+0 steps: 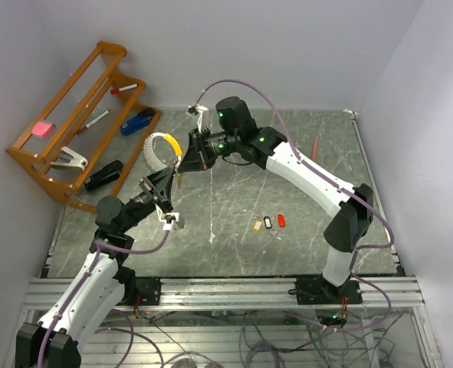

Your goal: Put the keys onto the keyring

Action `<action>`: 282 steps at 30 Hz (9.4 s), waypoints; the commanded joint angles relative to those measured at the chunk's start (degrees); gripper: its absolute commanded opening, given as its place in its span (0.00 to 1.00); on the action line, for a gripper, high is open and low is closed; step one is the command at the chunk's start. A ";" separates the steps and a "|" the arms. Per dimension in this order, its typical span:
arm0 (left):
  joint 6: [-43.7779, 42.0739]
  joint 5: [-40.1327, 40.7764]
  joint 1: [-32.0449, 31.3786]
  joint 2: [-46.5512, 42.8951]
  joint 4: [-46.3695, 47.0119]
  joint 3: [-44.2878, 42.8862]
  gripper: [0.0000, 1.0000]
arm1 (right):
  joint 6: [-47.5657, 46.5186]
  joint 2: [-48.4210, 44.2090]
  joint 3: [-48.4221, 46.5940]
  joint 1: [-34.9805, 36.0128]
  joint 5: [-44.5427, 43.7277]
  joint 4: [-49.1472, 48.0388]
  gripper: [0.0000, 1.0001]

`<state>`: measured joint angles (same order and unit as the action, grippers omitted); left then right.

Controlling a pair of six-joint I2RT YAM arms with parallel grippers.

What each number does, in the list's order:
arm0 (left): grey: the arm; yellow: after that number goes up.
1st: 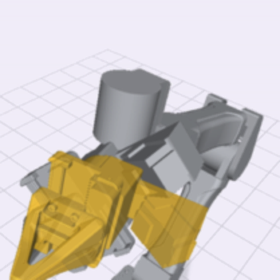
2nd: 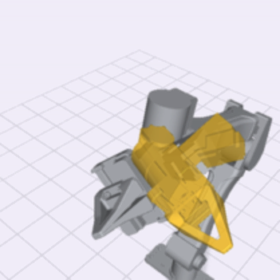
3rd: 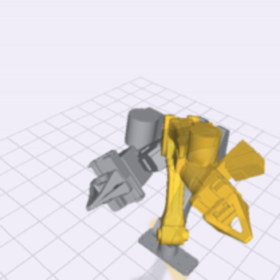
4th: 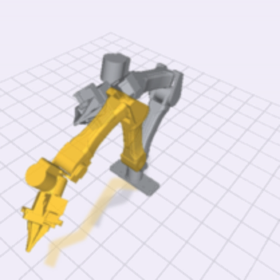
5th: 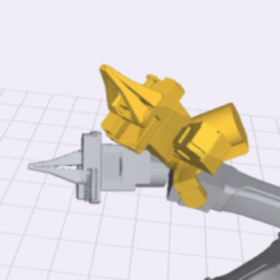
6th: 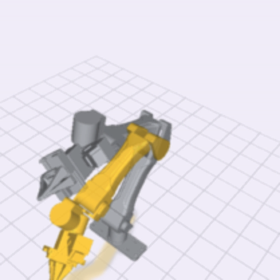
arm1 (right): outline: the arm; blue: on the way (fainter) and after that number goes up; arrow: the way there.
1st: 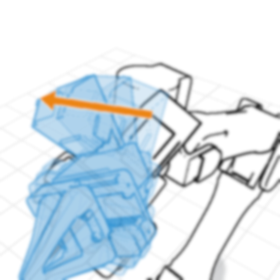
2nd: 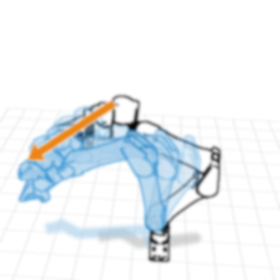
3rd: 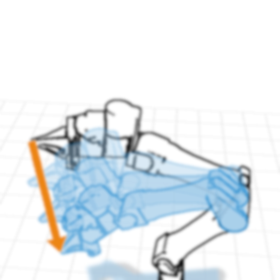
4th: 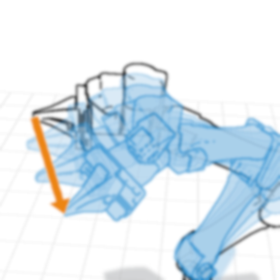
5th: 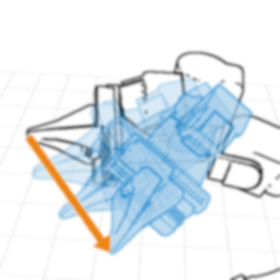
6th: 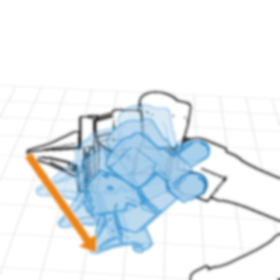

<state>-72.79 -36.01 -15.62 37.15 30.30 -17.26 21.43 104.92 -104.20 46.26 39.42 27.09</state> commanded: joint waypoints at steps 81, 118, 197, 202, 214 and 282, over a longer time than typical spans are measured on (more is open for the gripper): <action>-7.22 1.61 -0.82 1.72 -1.63 -3.14 0.07 | -2.59 2.47 -5.01 2.59 -10.50 9.22 0.00; -11.32 1.21 -0.99 0.59 -4.22 -2.33 0.07 | -1.53 3.63 -9.35 3.05 -15.06 10.33 0.00; -10.09 3.73 -0.99 0.60 -2.85 -2.94 0.07 | 0.15 4.91 -7.74 5.18 -14.23 9.00 0.00; -9.91 4.10 -1.00 0.89 -2.18 -2.96 0.07 | 1.31 4.94 -7.12 5.41 -13.48 8.04 0.00; -9.84 4.72 -1.08 1.08 -1.54 -2.74 0.07 | 2.58 5.02 -6.19 5.85 -13.29 7.01 0.00; 25.03 1.17 -1.17 3.26 14.62 -2.62 0.07 | -18.66 -16.89 11.51 0.55 -18.80 -5.28 0.35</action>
<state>-55.64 -30.30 -16.36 41.60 40.16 -18.13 15.33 91.44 -96.18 47.00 24.25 21.65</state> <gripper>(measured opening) 0.153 0.300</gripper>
